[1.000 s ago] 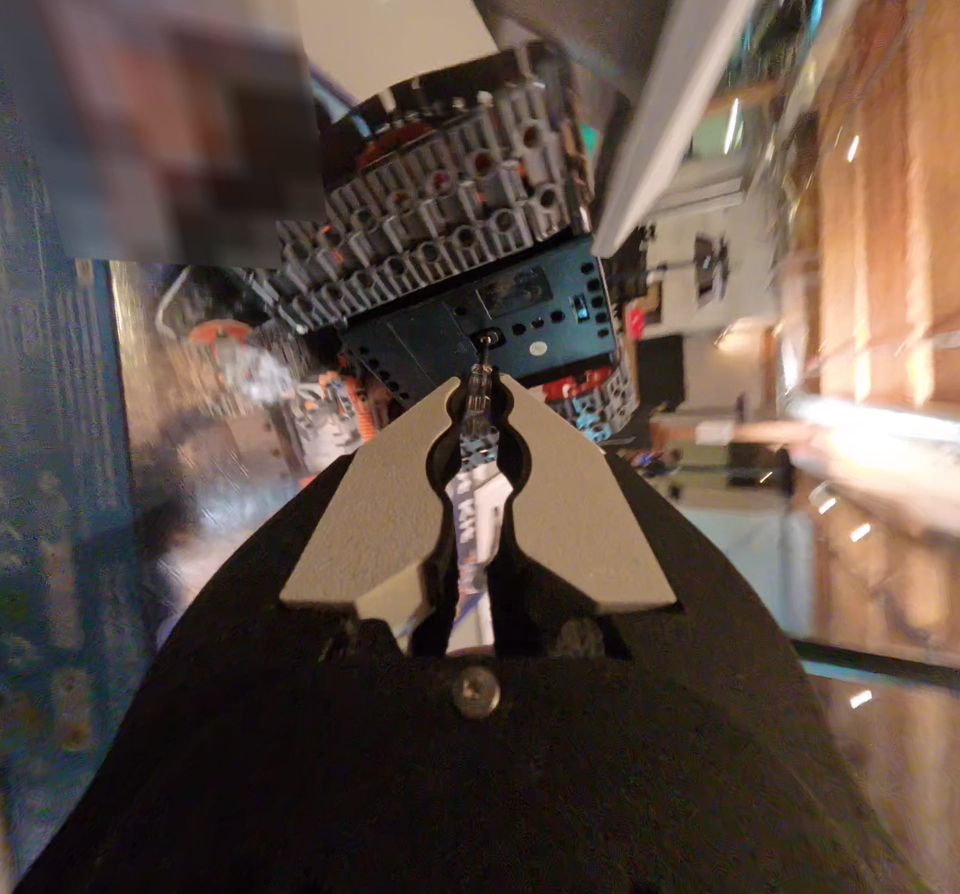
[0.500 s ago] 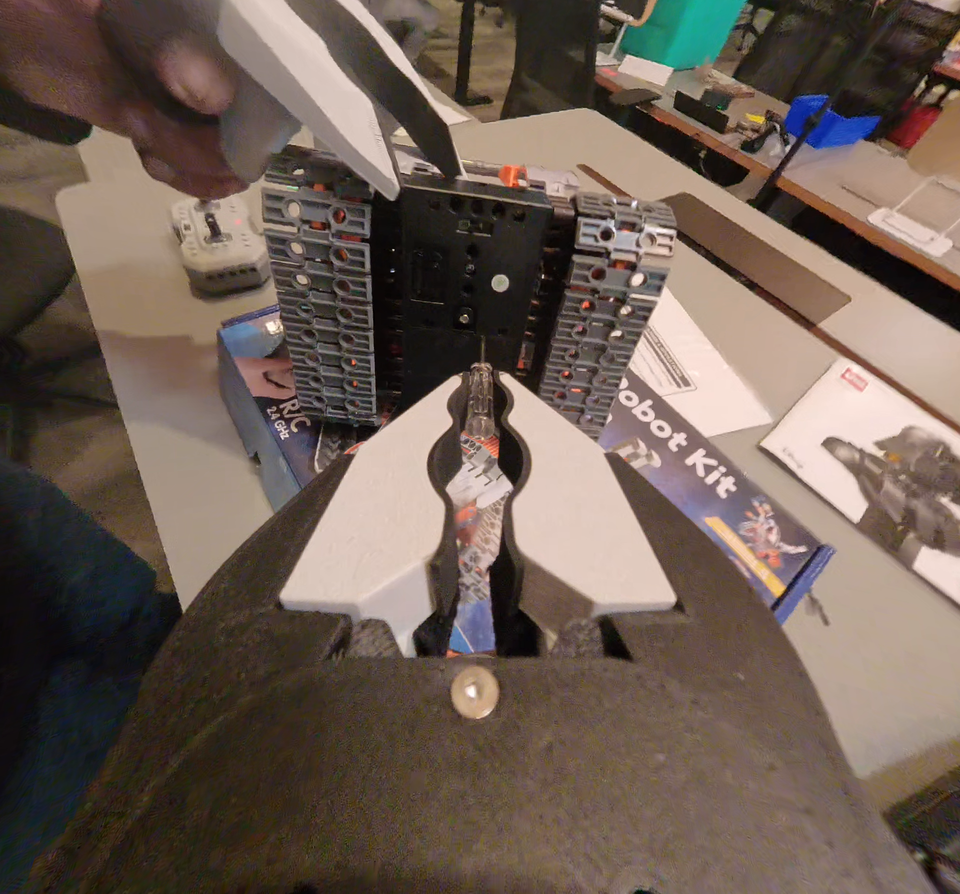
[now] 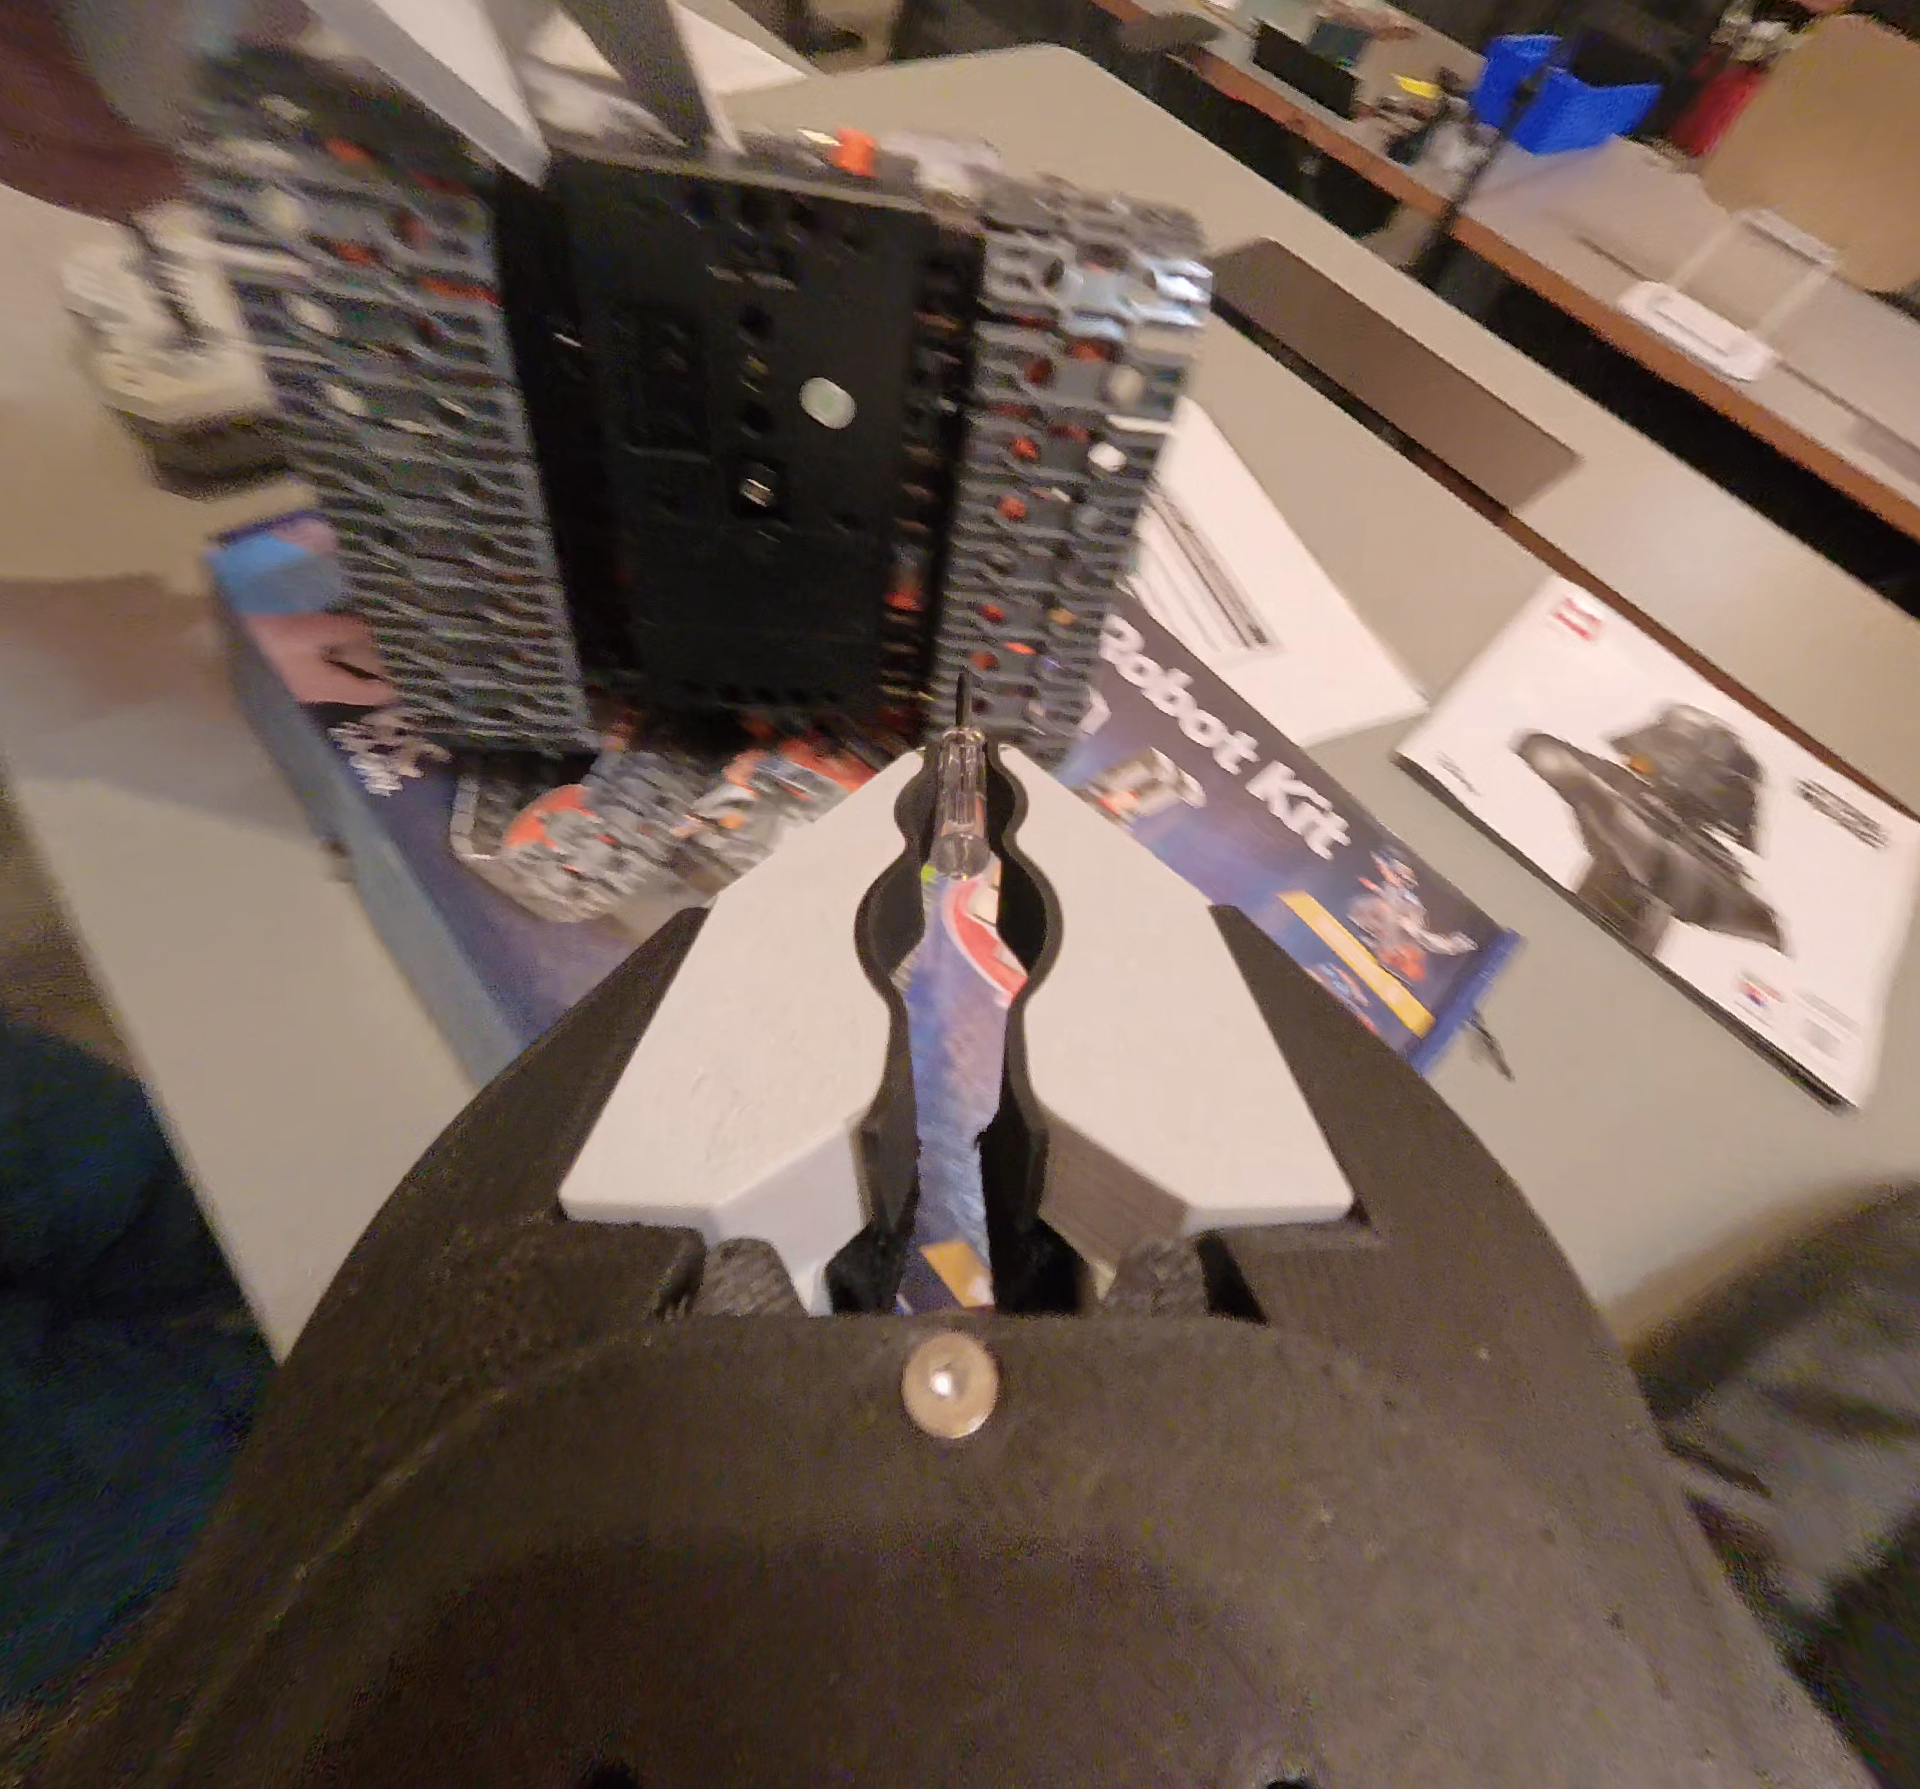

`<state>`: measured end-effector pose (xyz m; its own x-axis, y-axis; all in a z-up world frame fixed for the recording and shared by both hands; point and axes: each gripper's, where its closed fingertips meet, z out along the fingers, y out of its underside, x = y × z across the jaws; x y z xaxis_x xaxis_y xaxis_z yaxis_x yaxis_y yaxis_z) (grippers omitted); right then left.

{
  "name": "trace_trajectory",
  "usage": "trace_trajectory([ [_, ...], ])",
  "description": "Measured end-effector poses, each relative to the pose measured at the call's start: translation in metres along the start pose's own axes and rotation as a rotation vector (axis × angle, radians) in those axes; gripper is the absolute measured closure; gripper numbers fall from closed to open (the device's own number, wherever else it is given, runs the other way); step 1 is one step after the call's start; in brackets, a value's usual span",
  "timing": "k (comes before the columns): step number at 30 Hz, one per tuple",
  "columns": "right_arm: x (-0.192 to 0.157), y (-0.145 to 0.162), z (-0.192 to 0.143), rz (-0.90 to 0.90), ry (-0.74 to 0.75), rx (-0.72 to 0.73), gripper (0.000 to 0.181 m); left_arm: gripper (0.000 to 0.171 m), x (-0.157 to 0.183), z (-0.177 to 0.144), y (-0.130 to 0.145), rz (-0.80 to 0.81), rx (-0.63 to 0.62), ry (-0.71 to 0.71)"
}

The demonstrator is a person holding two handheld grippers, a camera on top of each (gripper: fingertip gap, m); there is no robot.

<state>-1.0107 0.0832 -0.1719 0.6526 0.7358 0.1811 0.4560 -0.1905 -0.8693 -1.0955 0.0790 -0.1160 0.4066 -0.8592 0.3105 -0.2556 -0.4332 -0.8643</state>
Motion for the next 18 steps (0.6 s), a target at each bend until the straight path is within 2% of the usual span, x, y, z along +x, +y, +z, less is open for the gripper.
trace_trajectory([
  [4,0.023,0.024,0.003,-0.011,0.133,-0.101,0.177,0.128,0.000,0.000,0.000,-0.002,0.004,0.000],
  [8,0.015,0.045,0.014,-0.030,0.135,-0.218,0.176,0.128,0.000,0.000,0.000,0.001,0.000,-0.001],
  [12,0.006,0.049,0.020,0.043,0.059,-0.227,0.174,0.128,0.000,0.000,0.000,0.000,0.000,-0.001],
  [18,0.004,0.037,0.011,0.159,-0.005,-0.155,0.147,0.128,0.001,-0.001,0.000,0.001,0.000,-0.001],
])
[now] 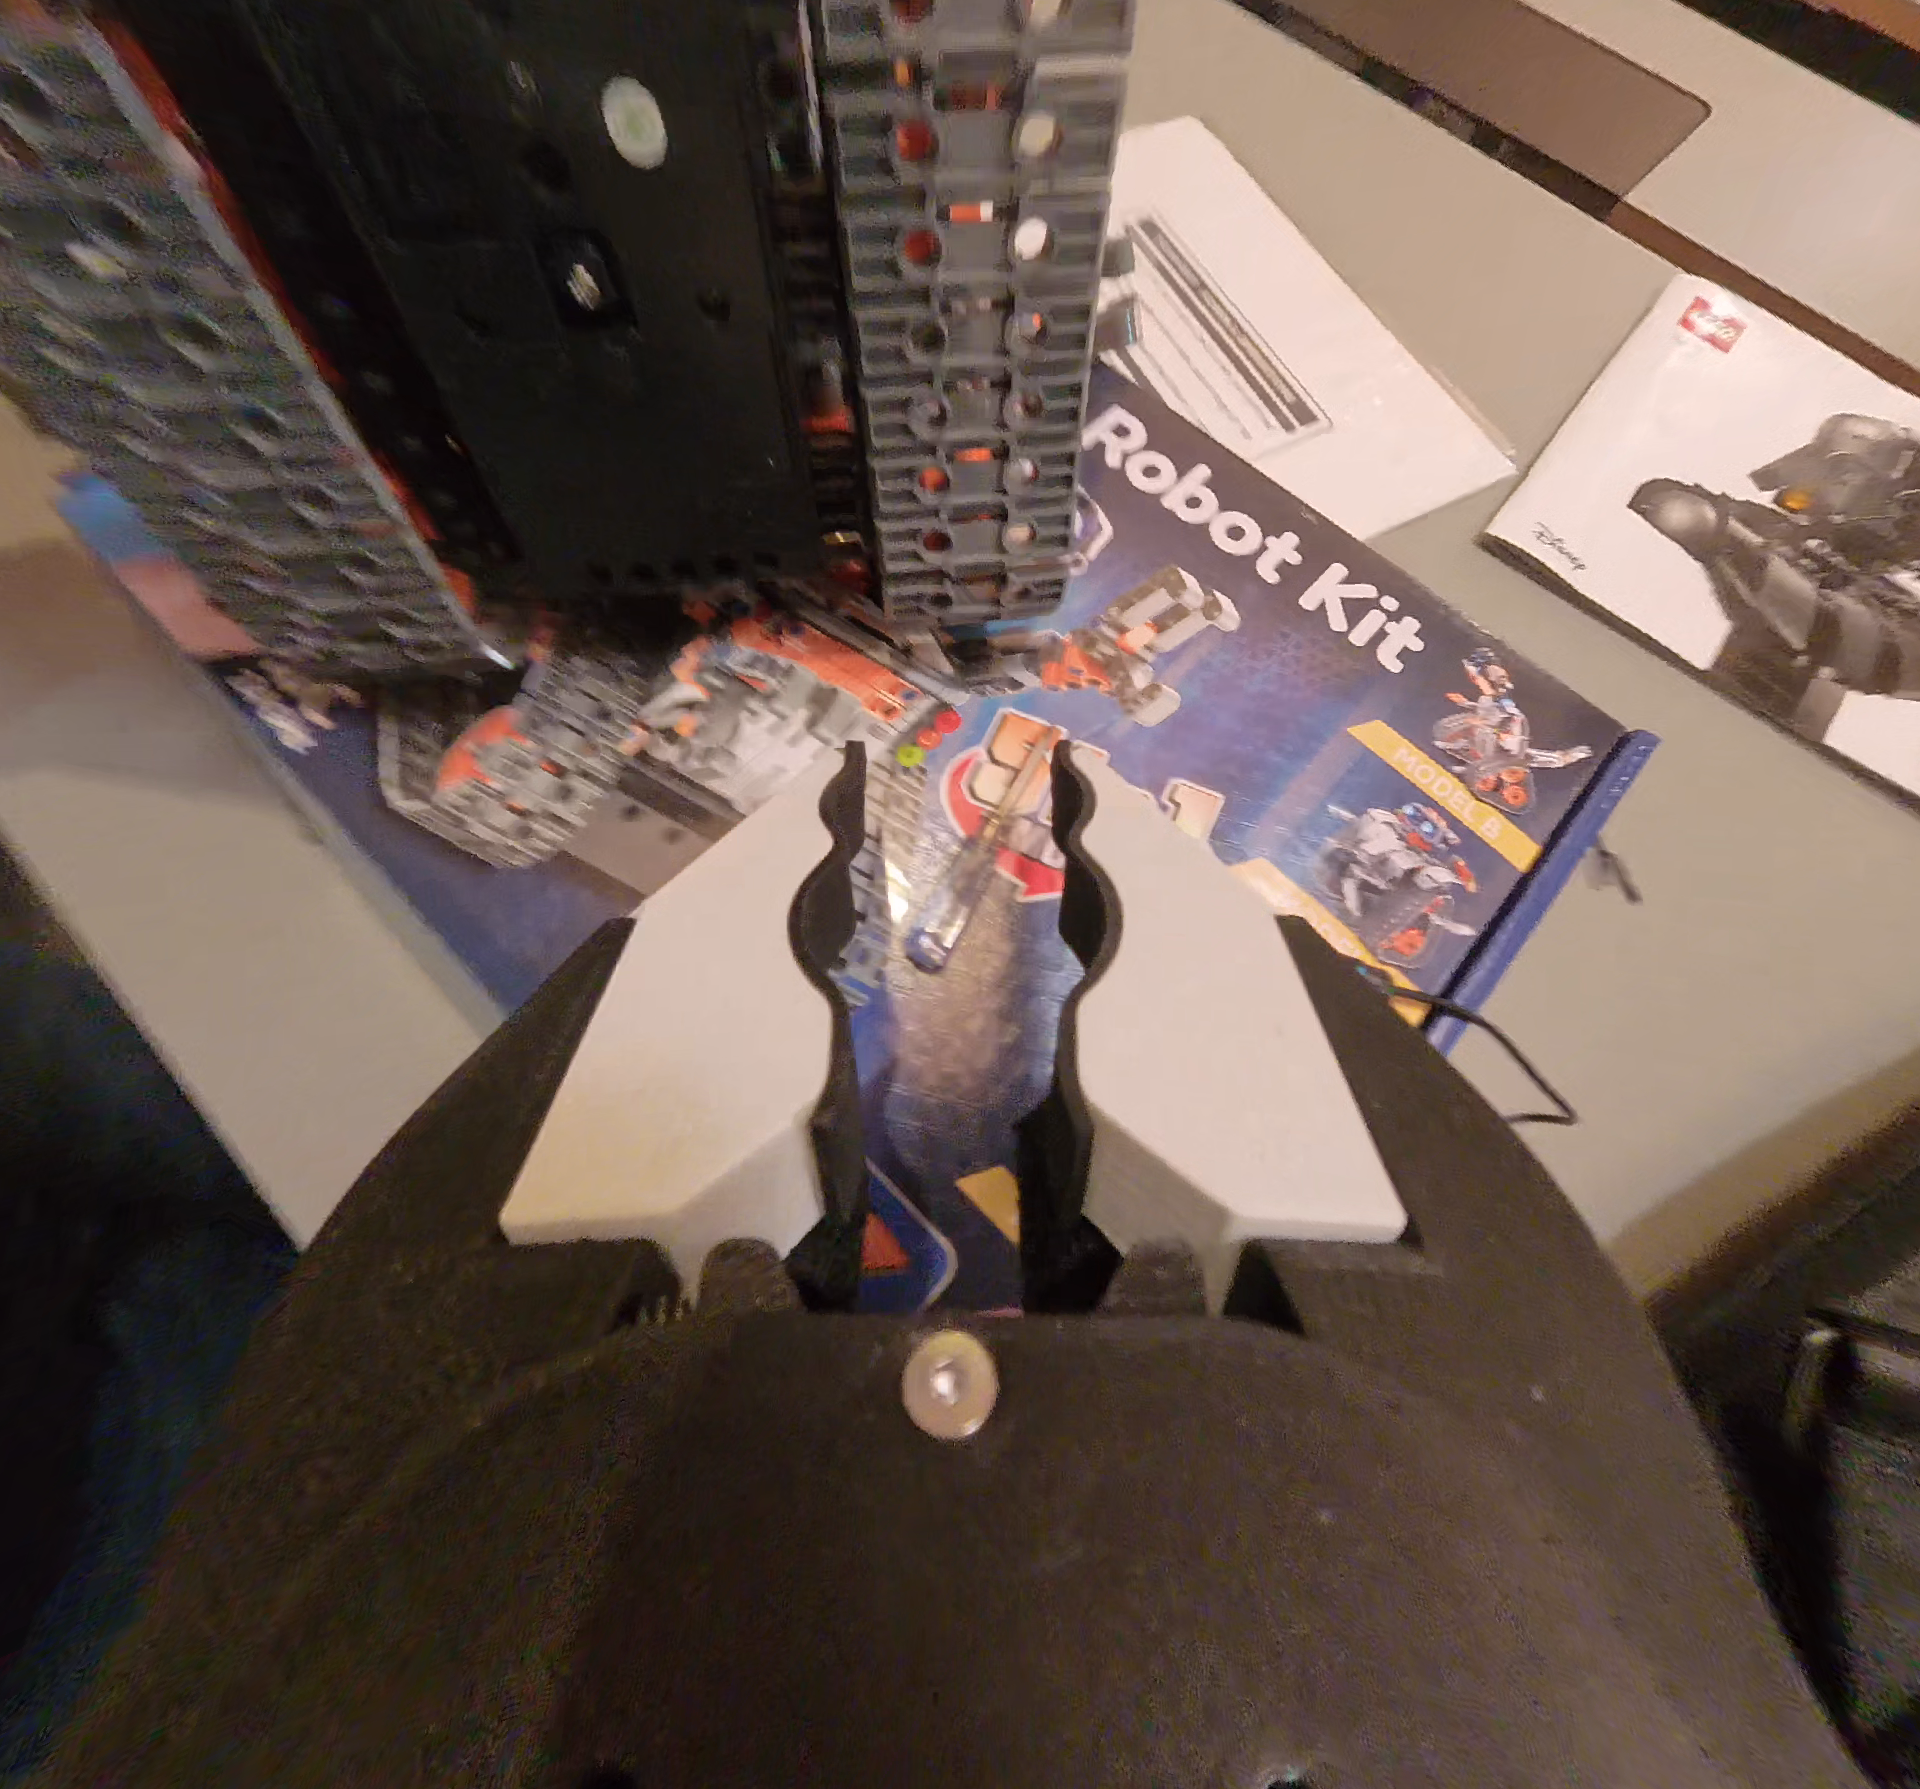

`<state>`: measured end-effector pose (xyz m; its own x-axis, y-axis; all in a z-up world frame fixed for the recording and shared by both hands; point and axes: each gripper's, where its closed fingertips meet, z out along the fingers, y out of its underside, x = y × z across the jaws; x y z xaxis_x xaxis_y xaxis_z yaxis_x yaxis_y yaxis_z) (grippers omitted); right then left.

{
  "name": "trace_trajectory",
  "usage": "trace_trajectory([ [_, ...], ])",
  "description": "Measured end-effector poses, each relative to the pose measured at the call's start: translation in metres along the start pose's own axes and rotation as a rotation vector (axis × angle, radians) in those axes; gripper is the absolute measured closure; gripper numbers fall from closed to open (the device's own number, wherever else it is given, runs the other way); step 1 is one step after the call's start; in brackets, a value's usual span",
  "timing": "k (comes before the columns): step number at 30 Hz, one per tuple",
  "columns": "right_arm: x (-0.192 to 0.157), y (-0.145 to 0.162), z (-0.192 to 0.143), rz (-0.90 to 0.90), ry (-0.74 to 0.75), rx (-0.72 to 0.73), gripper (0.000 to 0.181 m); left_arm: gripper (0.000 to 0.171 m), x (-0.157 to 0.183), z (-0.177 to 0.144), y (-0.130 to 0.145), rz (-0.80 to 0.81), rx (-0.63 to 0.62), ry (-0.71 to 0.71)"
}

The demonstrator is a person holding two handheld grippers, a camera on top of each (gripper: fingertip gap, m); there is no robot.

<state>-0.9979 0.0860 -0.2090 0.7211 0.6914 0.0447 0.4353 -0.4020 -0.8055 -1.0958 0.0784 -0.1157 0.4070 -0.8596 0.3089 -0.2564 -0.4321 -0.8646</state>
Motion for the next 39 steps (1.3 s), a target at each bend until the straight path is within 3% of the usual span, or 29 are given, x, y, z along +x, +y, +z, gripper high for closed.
trace_trajectory([
  [4,-0.031,-0.035,-0.013,0.229,-0.198,0.168,0.144,0.128,0.000,0.000,0.000,-0.002,0.006,-0.001],
  [6,-0.048,-0.053,-0.016,0.241,-0.281,0.256,0.150,0.128,0.000,0.000,0.000,-0.002,0.007,0.000],
  [14,-0.055,-0.070,0.005,0.070,-0.221,0.317,0.172,0.128,0.000,0.000,0.000,0.000,0.007,0.003],
  [20,-0.057,-0.073,0.010,0.059,-0.197,0.327,0.180,0.128,0.001,0.000,0.000,-0.001,0.012,0.005],
  [39,-0.053,-0.070,0.003,0.103,-0.207,0.357,0.181,0.128,-0.001,-0.002,-0.001,0.000,0.016,0.008],
])
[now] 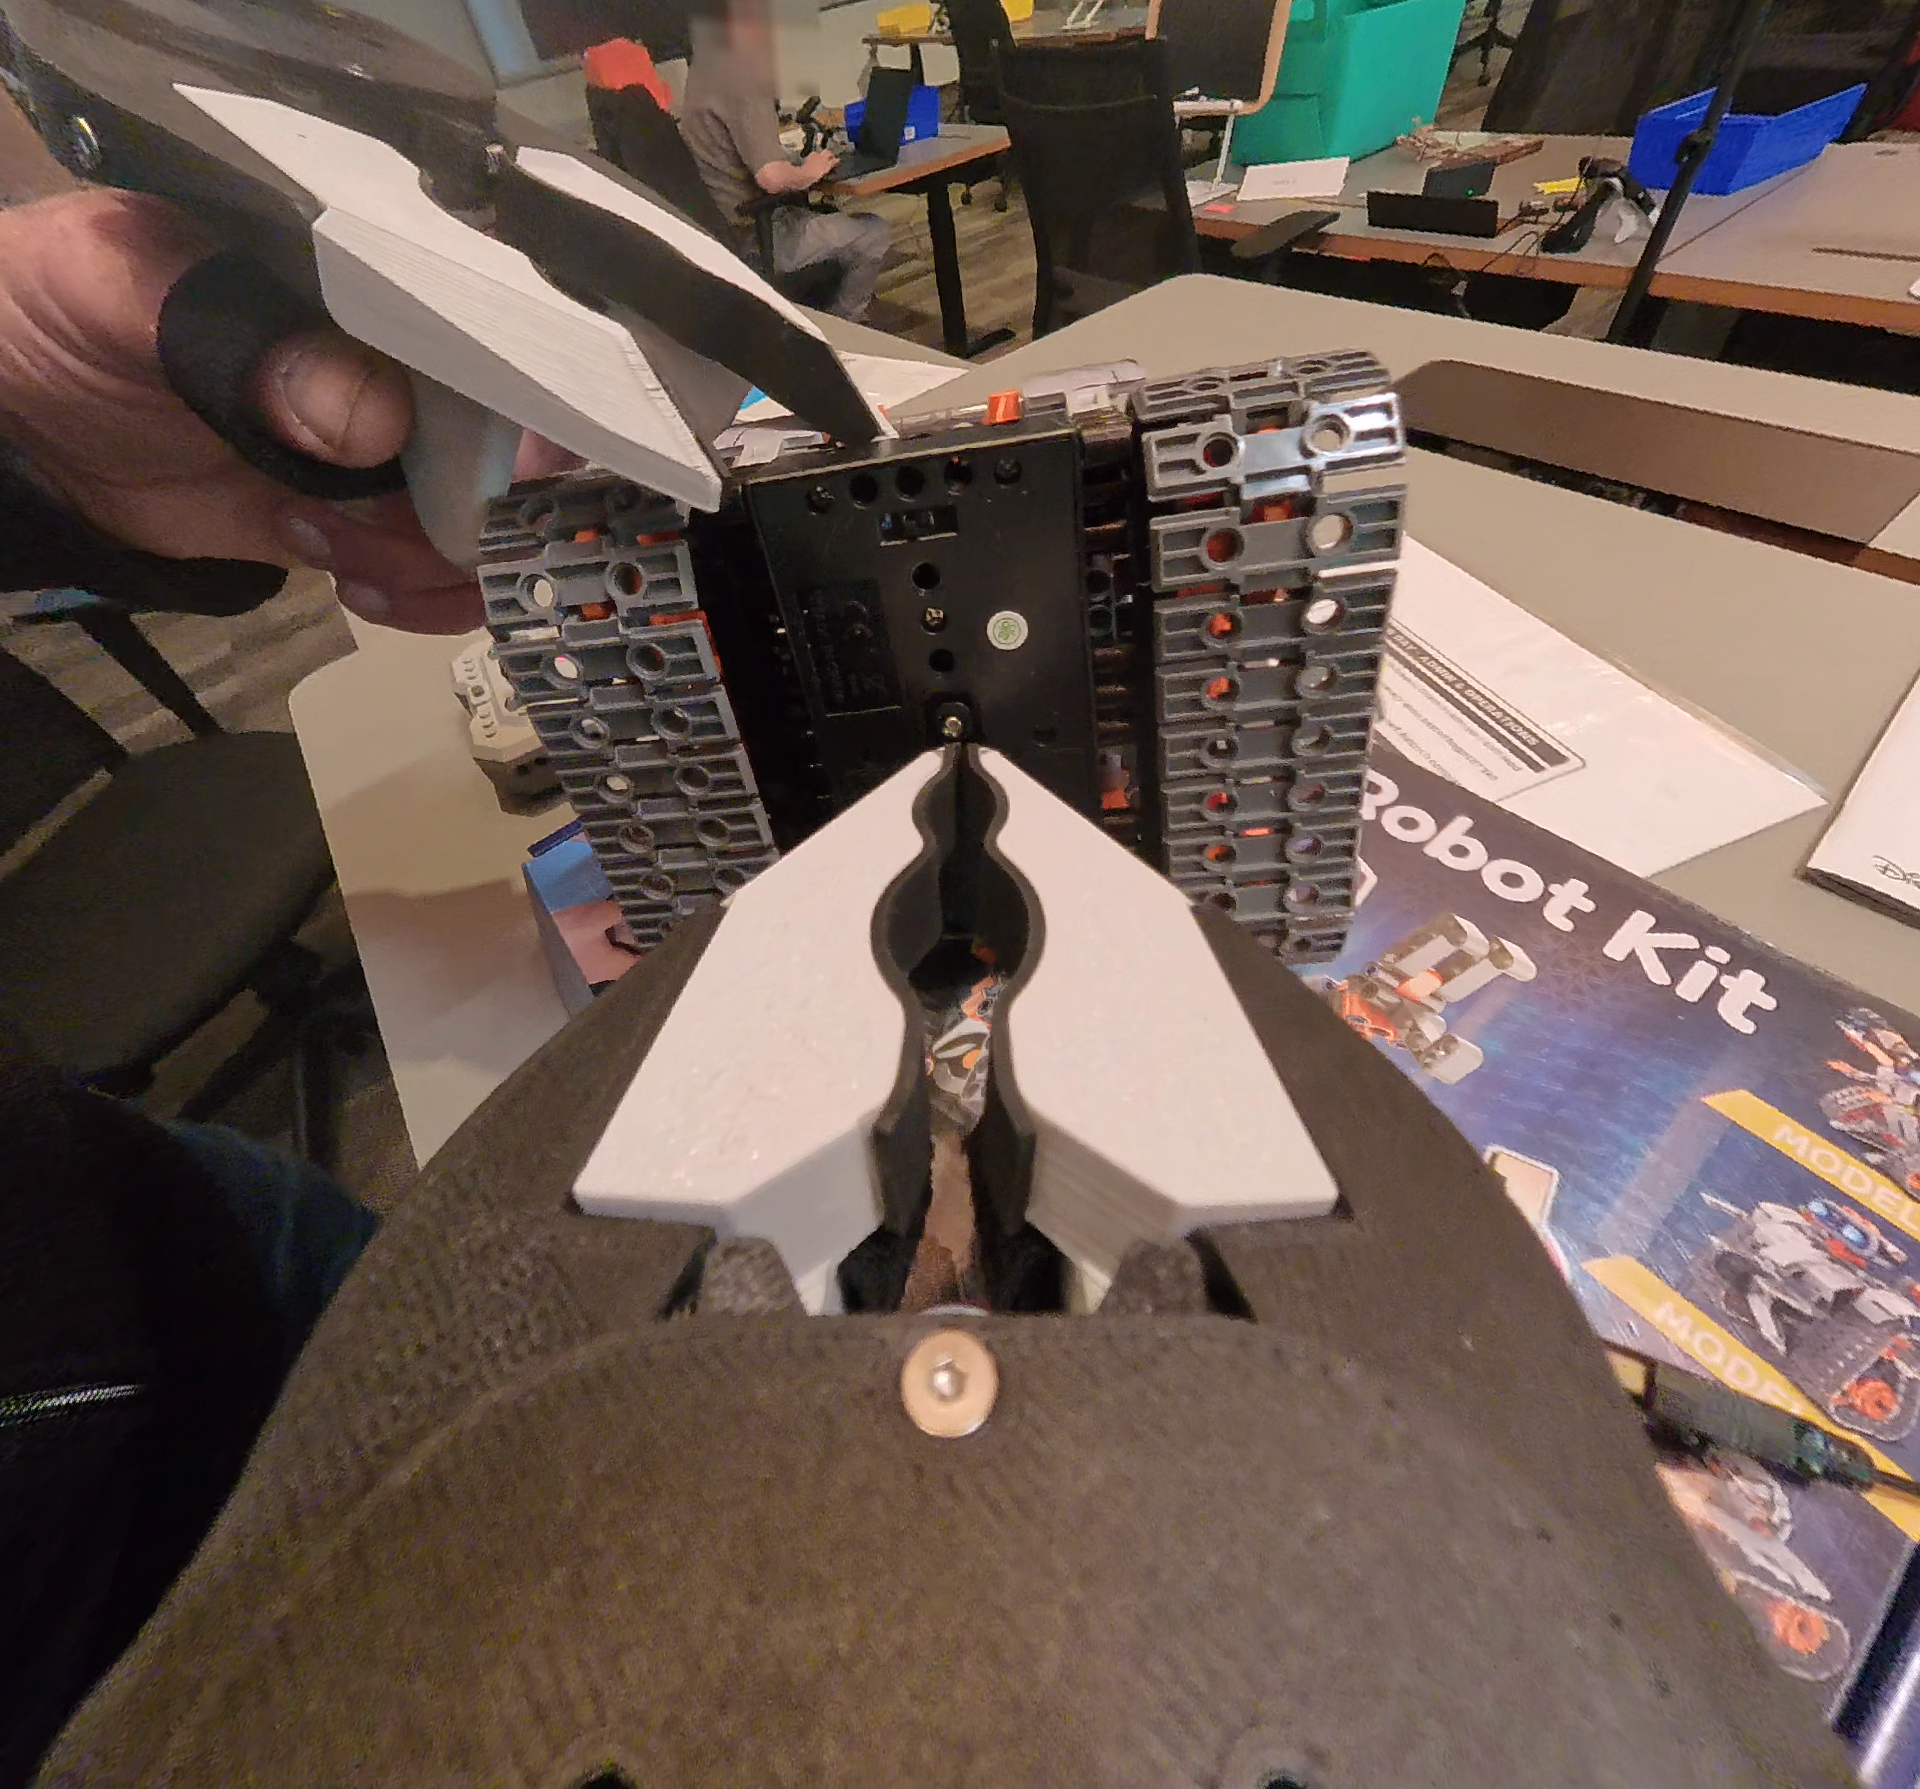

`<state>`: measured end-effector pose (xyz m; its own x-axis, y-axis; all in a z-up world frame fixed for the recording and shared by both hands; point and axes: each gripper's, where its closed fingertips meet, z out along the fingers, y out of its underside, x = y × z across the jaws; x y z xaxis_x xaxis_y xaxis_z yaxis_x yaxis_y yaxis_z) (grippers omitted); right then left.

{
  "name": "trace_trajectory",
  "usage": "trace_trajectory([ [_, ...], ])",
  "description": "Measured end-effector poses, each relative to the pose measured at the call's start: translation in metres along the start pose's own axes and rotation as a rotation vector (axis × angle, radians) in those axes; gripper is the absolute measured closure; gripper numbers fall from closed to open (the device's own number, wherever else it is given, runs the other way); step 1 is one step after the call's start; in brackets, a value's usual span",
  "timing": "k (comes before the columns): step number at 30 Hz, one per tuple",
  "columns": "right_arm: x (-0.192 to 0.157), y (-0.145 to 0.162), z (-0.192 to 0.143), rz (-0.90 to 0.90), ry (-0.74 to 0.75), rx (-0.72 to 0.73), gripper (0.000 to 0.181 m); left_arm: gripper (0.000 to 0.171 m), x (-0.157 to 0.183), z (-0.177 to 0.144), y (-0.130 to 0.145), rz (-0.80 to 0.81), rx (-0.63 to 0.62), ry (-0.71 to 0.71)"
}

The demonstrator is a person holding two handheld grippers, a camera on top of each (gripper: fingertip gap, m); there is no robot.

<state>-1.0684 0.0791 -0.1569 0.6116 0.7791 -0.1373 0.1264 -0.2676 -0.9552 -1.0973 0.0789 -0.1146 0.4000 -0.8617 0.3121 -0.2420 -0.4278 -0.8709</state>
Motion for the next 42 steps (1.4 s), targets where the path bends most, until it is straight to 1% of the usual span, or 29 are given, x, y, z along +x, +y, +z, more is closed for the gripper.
trace_trajectory([
  [4,-0.004,-0.002,0.003,0.013,-0.040,0.003,0.181,0.128,0.000,0.000,0.000,0.003,-0.003,0.001],
  [6,-0.001,-0.002,0.004,0.012,-0.017,0.003,0.181,0.128,0.000,0.000,0.000,0.004,-0.004,0.001],
  [11,-0.003,-0.001,0.007,0.021,-0.016,0.010,0.178,0.128,0.000,0.000,0.000,0.002,-0.003,0.002],
  [20,-0.003,-0.003,0.008,0.035,0.005,0.032,0.180,0.128,0.000,0.000,0.001,-0.001,-0.003,0.006],
  [24,-0.004,-0.002,0.009,0.032,-0.011,0.016,0.181,0.128,-0.001,0.000,0.001,-0.004,-0.003,0.010],
  [27,-0.005,-0.002,0.010,0.004,-0.008,0.005,0.181,0.128,-0.001,-0.001,0.001,-0.002,-0.004,0.004],
  [35,-0.005,-0.002,0.008,-0.002,0.000,-0.006,0.181,0.129,0.000,-0.001,0.001,0.007,0.004,-0.002],
  [37,-0.006,-0.001,0.006,-0.009,0.003,-0.008,0.181,0.131,0.000,-0.001,0.000,0.012,0.007,-0.002],
  [38,-0.006,-0.001,0.004,-0.007,0.006,-0.007,0.181,0.135,0.000,-0.002,-0.001,0.016,0.015,-0.002],
  [39,-0.006,0.000,0.002,-0.005,0.007,-0.006,0.181,0.149,0.002,-0.003,-0.002,0.018,0.021,0.004],
  [40,-0.006,0.000,0.000,-0.005,0.011,-0.004,0.181,0.156,-0.001,-0.004,-0.003,0.015,0.036,-0.012],
  [42,-0.006,0.001,-0.002,-0.004,0.010,0.000,0.181,0.165,-0.005,-0.004,-0.001,0.017,0.045,-0.034],
])
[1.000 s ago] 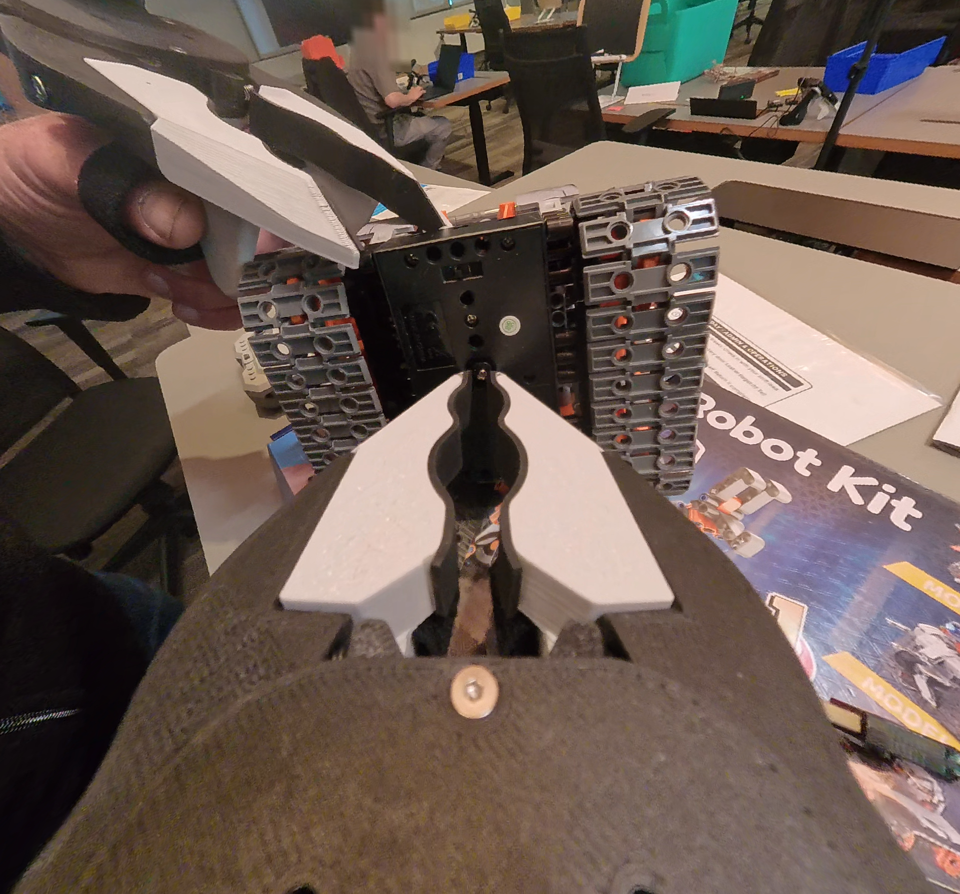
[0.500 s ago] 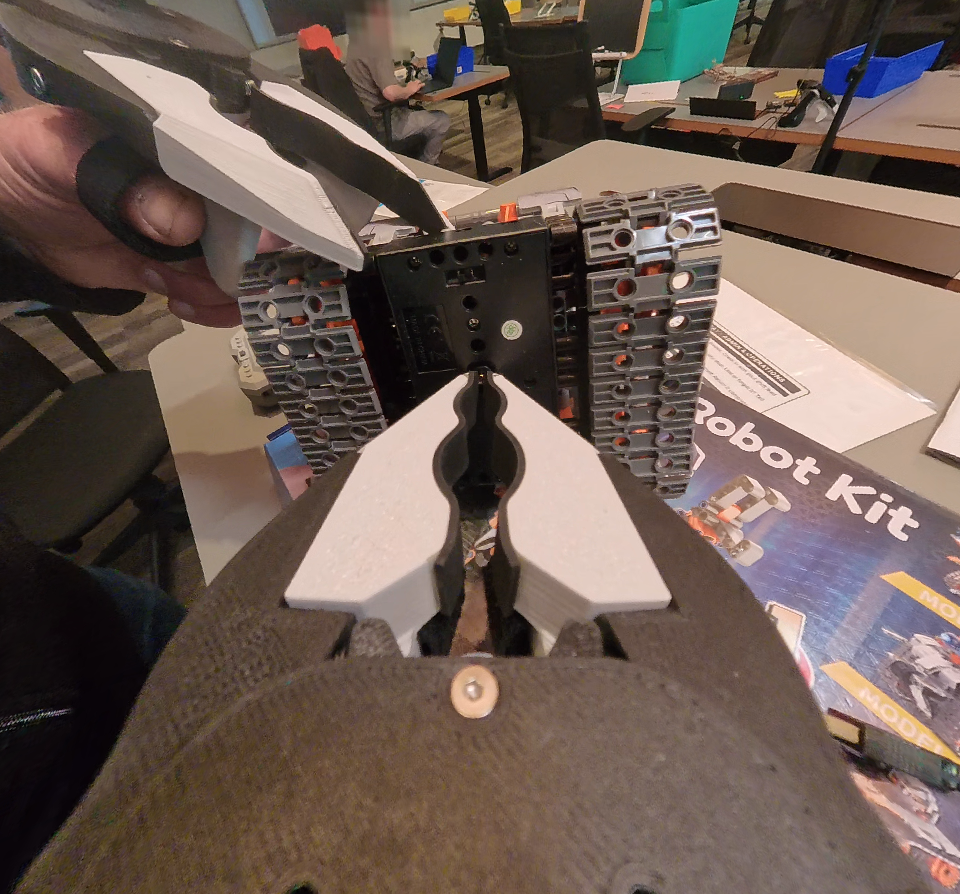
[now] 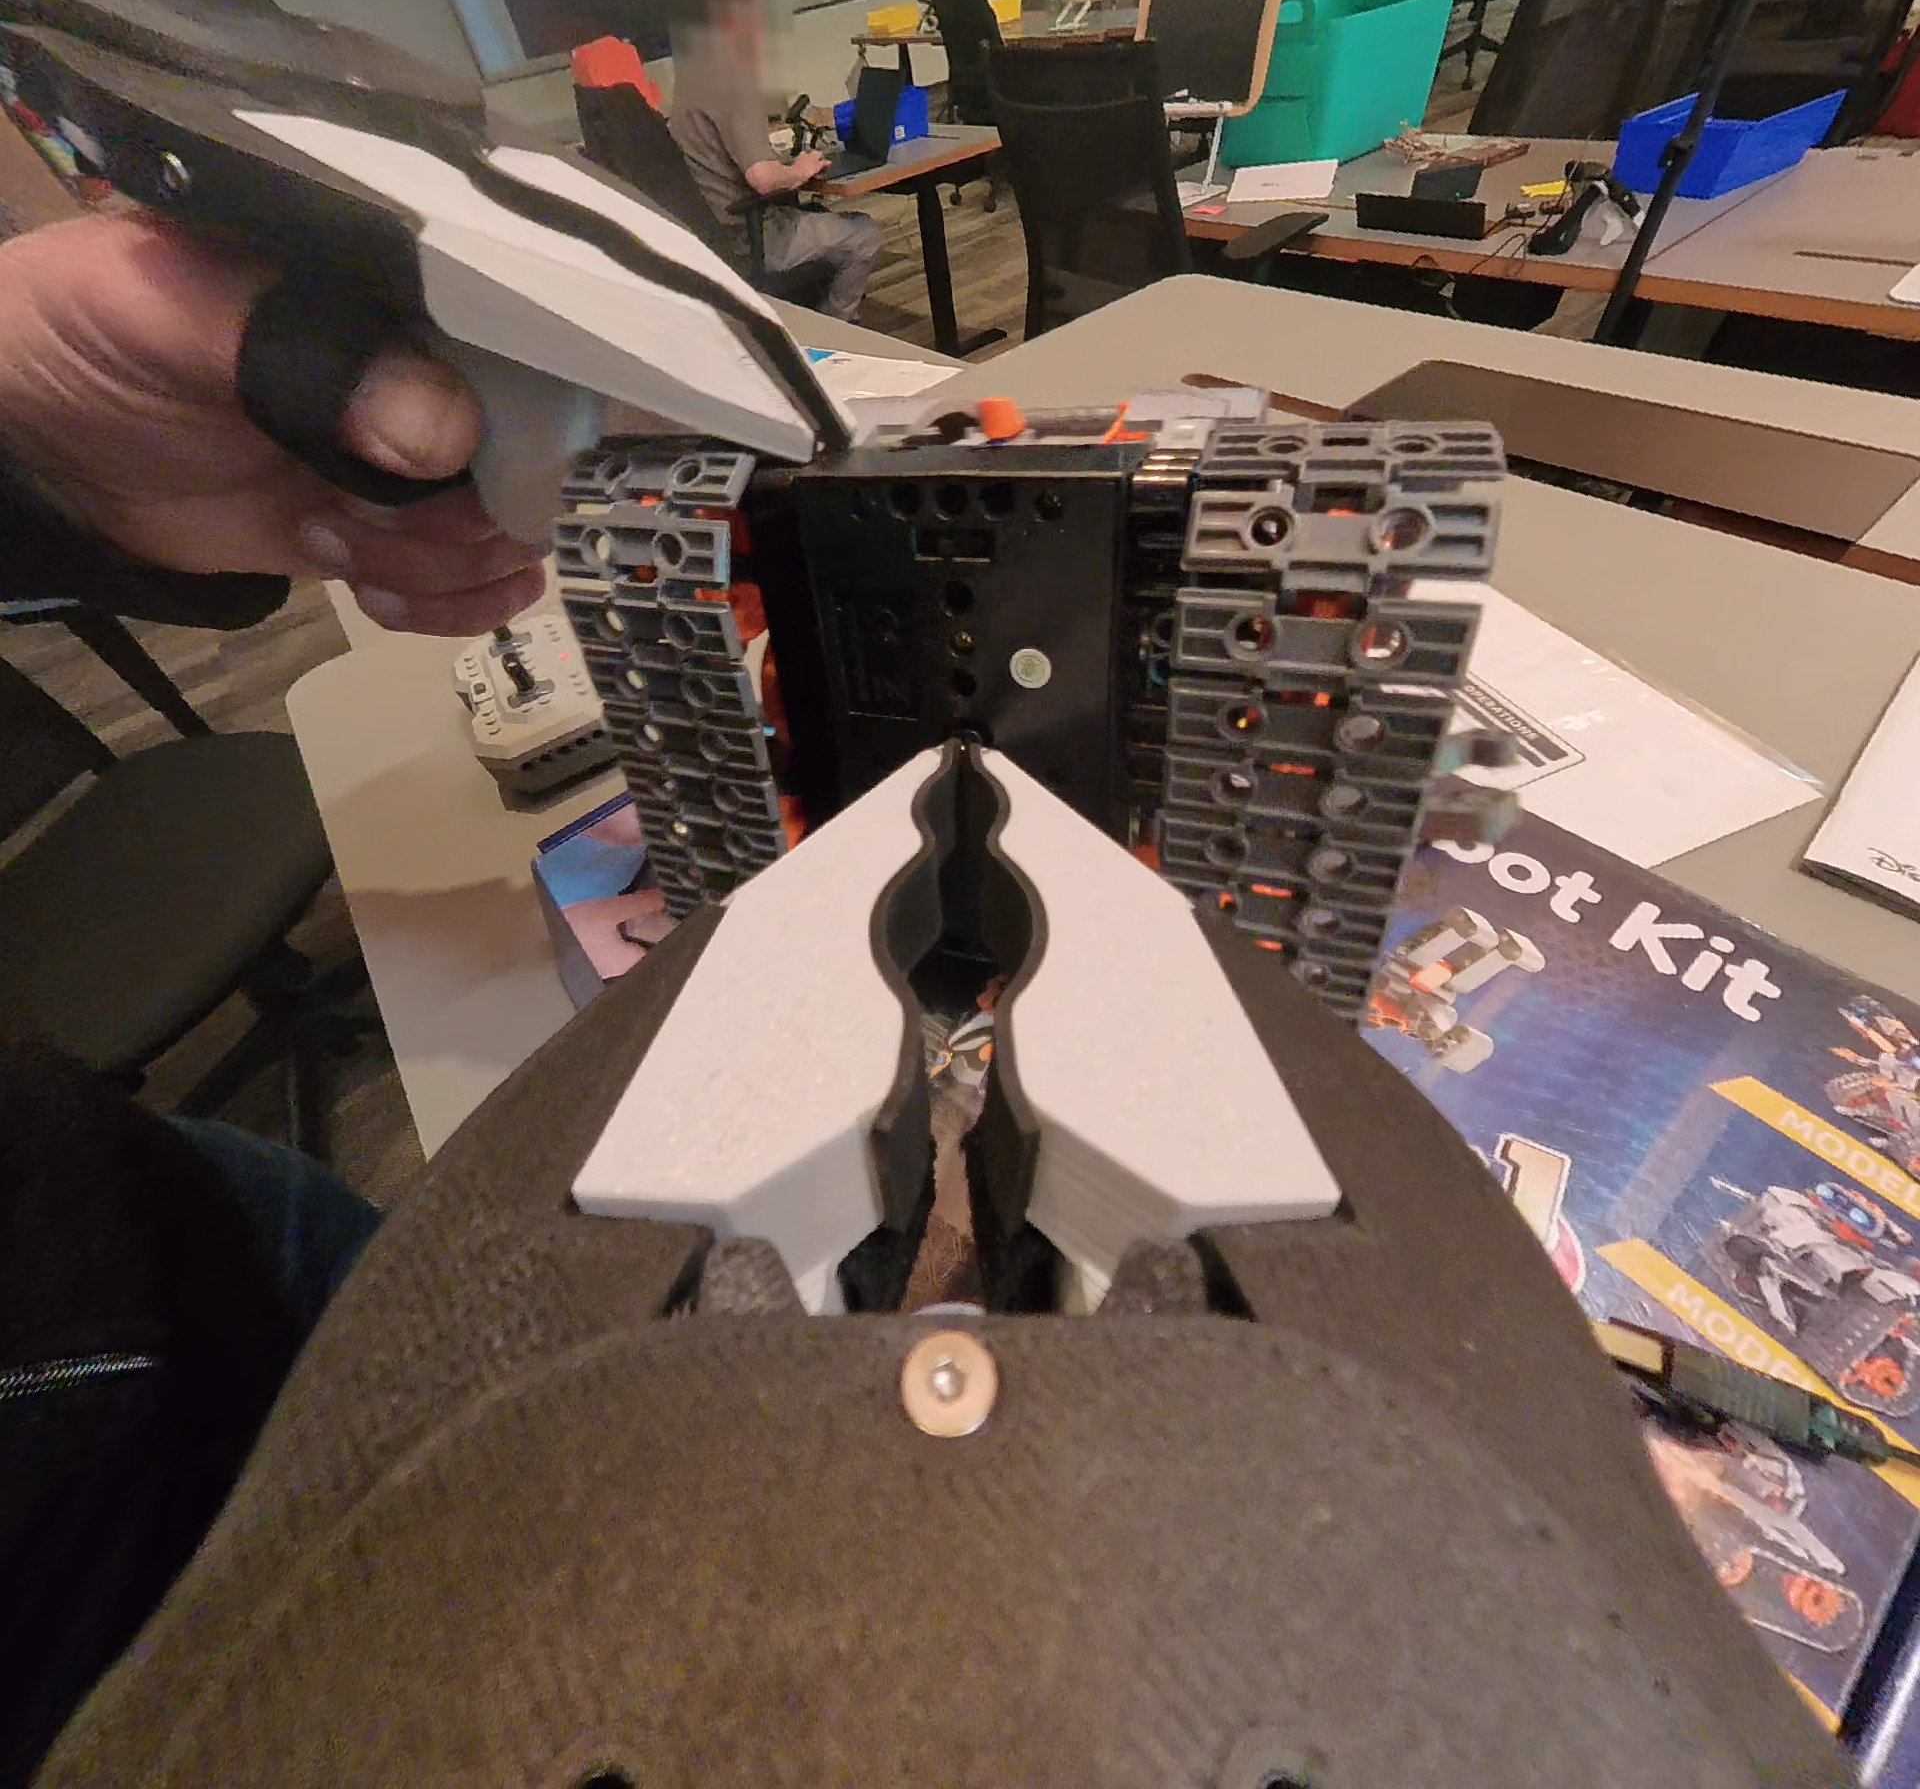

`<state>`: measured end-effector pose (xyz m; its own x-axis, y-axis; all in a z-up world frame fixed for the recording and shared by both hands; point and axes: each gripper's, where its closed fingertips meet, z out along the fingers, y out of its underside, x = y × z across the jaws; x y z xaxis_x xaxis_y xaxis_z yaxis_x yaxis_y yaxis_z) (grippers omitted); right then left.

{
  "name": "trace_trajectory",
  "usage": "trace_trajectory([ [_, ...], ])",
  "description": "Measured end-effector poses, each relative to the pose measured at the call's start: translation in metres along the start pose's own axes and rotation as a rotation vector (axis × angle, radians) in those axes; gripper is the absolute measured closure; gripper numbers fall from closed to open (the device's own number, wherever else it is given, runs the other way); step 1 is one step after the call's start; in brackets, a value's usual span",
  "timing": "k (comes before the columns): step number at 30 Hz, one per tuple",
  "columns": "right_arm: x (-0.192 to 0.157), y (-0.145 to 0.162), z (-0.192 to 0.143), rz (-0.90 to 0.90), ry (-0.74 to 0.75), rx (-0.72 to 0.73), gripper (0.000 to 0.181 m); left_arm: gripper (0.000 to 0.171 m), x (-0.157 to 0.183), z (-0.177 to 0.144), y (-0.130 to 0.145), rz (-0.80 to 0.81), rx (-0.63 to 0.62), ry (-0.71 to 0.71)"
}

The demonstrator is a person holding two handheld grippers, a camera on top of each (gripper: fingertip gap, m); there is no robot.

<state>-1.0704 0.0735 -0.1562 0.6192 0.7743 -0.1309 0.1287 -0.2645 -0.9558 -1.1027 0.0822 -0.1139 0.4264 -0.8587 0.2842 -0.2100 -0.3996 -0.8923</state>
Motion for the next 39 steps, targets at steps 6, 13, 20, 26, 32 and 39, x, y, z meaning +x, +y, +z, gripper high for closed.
trace_trajectory([
  [6,0.002,0.000,0.000,-0.022,0.025,-0.002,0.181,0.148,0.006,0.003,-0.002,0.048,-0.024,0.003],
  [13,-0.003,0.000,-0.002,-0.059,0.065,0.023,0.181,0.122,0.002,0.010,-0.004,0.217,-0.081,-0.094],
  [20,-0.011,0.005,0.000,-0.084,0.072,0.018,0.181,0.131,-0.004,0.025,0.005,0.398,-0.163,-0.206],
  [26,-0.004,0.001,-0.002,-0.091,0.129,0.042,0.176,0.133,-0.004,0.026,0.004,0.368,-0.160,-0.200],
  [32,-0.007,0.002,0.004,-0.216,0.222,0.018,0.174,0.133,-0.004,0.027,0.004,0.357,-0.157,-0.202],
  [39,-0.004,0.002,0.006,-0.250,0.316,0.027,0.181,0.133,-0.003,0.027,0.004,0.350,-0.148,-0.203],
])
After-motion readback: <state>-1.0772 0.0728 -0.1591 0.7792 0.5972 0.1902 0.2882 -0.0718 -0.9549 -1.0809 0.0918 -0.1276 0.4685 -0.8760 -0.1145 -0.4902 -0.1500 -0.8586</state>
